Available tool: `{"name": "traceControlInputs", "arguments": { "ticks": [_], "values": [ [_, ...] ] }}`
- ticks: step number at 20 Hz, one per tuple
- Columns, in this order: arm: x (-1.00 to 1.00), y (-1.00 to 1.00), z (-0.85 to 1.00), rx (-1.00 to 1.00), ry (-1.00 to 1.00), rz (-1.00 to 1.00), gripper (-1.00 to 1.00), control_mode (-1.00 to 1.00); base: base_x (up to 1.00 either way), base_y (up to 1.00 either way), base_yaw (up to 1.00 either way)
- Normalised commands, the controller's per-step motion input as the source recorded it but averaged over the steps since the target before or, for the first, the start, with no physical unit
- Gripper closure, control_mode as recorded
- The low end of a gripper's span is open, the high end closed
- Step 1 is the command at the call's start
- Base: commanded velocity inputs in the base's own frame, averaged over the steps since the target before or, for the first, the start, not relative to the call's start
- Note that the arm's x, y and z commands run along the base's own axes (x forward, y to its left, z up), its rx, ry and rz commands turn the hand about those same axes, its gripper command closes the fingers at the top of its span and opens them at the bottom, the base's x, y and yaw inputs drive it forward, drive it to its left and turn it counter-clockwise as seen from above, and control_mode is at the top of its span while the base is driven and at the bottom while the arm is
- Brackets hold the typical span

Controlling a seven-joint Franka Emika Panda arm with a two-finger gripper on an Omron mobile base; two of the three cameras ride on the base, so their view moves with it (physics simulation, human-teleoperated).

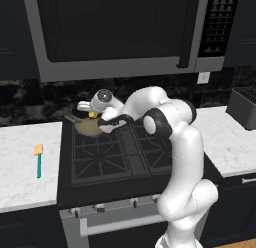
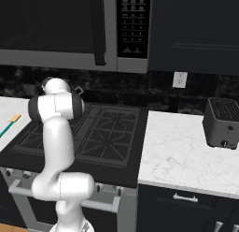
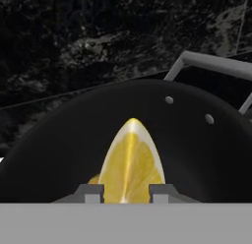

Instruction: Put the squash and lemon wedge in the pot. Retrieve the spatula and lightly stir the vegetables in the pot.

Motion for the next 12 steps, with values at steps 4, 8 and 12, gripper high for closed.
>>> {"name": "traceControlInputs", "arguments": {
  "ticks": [4,8,12],
  "values": [
    [0.19,0.02,-0.05,0.0,0.04,-0.02,1.0,-1.0,0.0,0.0,0.0],
    [0.05,0.09,-0.02,0.0,0.02,-0.02,-1.0,-1.0,0.0,0.0,0.0],
    [0.0,0.0,0.0,0.0,0.0,0.0,-1.0,-1.0,0.0,0.0,0.0]
  ]
}}
